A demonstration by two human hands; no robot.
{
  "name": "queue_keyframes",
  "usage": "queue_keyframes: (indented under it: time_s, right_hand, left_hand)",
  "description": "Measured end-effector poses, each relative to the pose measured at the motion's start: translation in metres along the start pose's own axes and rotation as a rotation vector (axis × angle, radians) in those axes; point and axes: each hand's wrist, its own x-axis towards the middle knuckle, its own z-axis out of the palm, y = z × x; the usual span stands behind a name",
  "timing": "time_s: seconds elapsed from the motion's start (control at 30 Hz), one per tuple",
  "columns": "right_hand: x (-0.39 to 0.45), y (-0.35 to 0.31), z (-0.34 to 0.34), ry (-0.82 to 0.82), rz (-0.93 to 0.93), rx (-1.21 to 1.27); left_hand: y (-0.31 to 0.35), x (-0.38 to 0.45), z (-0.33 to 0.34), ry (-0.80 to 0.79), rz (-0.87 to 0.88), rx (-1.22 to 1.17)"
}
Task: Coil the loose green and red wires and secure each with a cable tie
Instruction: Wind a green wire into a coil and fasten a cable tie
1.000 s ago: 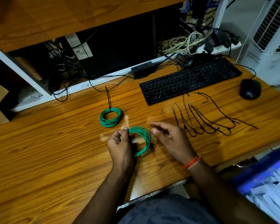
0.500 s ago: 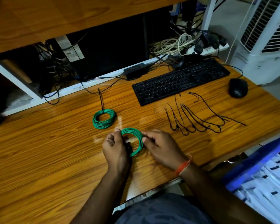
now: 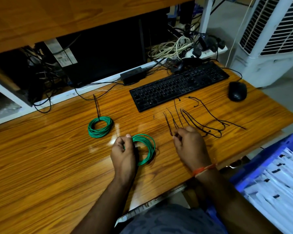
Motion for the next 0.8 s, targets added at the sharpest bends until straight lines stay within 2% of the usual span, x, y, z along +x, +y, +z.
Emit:
queue_keyframes:
  time_s: [0.23,0.43,0.57,0.67,0.8]
  right_hand:
    - [-0.001,-0.002,0.011,0.027,-0.059,-0.097]
    - [-0.007,-0.006,0.01,0.094,-0.11,0.195]
    - [-0.006,-0.015,0.008,-0.001,-0.17,0.325]
    - [-0.006,-0.022,0.017,-0.094,-0.186,0.227]
    - [-0.002,-0.032,0.021,-0.052,-0.146,0.136]
  left_hand:
    - [-0.003,0.003,-0.001,-0.001,0.027,0.025]
    - [-0.007,0.004,-0.001,-0.005,0.011,0.012]
    - [-0.01,0.006,-0.002,0.014,0.01,0.009]
    - [-0.012,0.007,-0.004,0.028,0.004,-0.004]
    - [-0.01,0.001,-0.006,0.032,0.001,-0.046]
